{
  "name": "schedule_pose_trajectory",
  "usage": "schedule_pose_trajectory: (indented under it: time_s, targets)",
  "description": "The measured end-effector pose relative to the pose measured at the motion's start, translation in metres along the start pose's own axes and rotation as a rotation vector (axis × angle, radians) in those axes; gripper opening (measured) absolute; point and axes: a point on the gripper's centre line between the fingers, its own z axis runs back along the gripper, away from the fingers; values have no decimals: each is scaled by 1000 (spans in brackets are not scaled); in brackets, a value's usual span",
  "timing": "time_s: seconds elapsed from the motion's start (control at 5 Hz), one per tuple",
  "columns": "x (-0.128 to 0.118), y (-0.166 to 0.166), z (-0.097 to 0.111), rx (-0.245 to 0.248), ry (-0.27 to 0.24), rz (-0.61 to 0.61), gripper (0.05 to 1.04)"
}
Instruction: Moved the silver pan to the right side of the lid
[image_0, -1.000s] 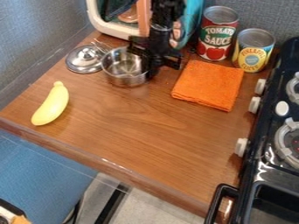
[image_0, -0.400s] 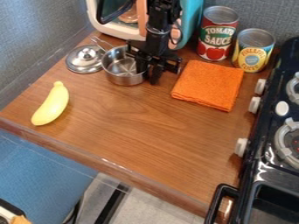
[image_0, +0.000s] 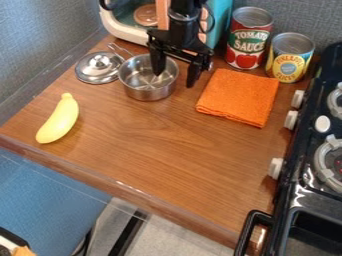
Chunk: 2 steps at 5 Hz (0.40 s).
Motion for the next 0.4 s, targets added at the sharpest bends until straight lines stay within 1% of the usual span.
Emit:
schedule_pose_trajectory:
  time_s: [0.2,0.4]
  targets:
    - [4,19,15,13,-31,13,1011]
    - [3,25,22,48,-35,-24,1007]
